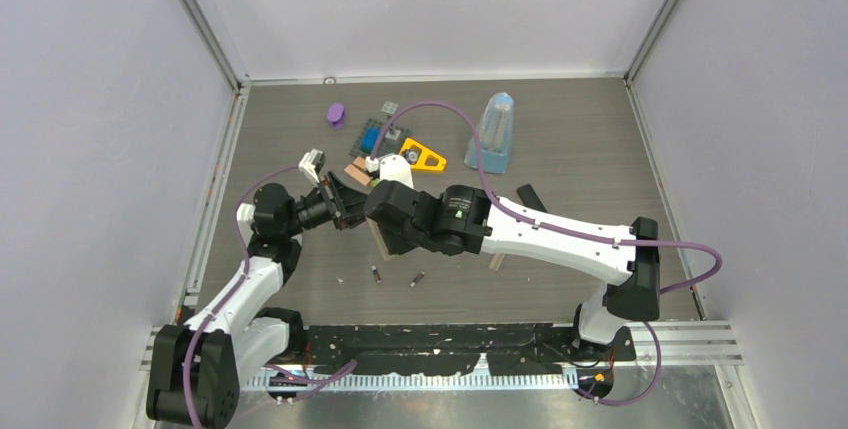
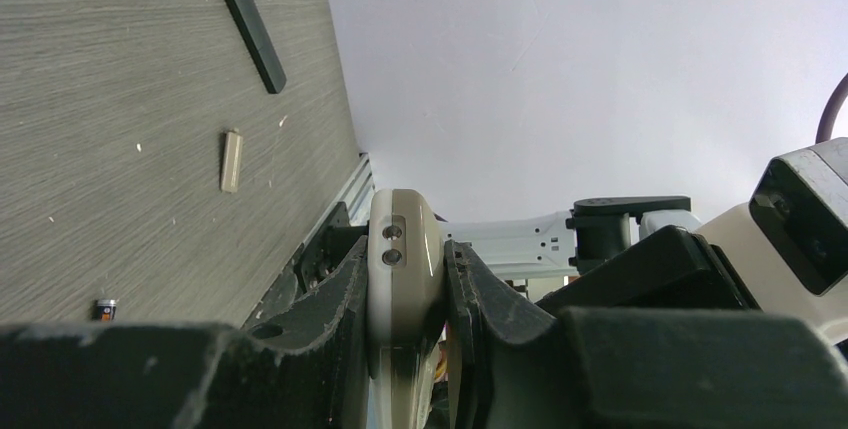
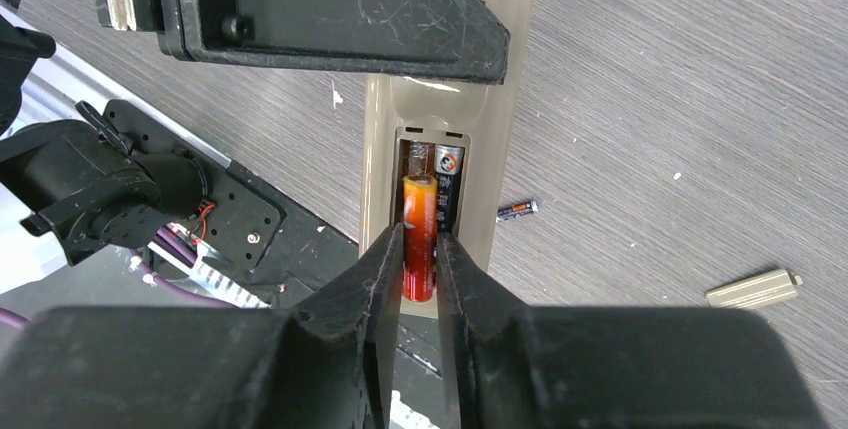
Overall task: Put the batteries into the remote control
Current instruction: Load the battery into the remote control.
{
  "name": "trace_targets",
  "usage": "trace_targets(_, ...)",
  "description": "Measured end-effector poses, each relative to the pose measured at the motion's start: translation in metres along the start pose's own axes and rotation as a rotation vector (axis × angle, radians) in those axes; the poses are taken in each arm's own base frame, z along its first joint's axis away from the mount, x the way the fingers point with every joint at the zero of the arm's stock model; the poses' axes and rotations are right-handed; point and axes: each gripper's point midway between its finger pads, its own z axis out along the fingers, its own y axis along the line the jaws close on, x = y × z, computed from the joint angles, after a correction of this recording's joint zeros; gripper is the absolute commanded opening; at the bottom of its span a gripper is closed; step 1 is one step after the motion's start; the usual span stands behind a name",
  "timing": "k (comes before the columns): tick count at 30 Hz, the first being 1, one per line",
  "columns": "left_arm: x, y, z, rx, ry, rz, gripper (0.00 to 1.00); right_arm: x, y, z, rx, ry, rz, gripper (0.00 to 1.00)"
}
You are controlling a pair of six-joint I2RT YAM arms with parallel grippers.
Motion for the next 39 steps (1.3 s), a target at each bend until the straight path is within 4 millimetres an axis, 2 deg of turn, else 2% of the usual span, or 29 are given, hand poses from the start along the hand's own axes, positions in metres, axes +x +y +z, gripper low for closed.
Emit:
trace_targets(13,0.001,0.003,0.0,-0.006,0.004,-0.009,0.0,0.003,0.002,0.003,-0.018,0.026,0.018,0.36)
trace_targets(18,0.0,0.004,0.0,-0.006,-0.002,-0.019,0.0,-0.006,0.001,0.003,-0.031,0.002,0.072,0.42)
trace_targets(21,0.0,0.002,0.0,0.003,-0.006,-0.042,0.0,-0.01,-0.005,-0.005,-0.049,-0.027,0.108,0.44)
trace_targets(25,-0.002,-0.001,0.0,0.014,-0.023,-0.072,0.0,-0.015,-0.013,-0.022,-0.083,-0.067,0.149,0.43)
trace_targets(30,-0.006,-0.011,-0.002,0.036,-0.062,-0.094,0.0,-0.019,-0.015,-0.04,-0.132,-0.105,0.186,0.42)
trace_targets(34,-0.009,-0.015,-0.004,0.046,-0.096,-0.11,0.0,-0.017,-0.011,-0.045,-0.176,-0.106,0.198,0.39)
trace_targets(39,-0.011,-0.017,-0.006,0.054,-0.131,-0.126,0.0,-0.009,-0.004,-0.043,-0.218,-0.081,0.215,0.34)
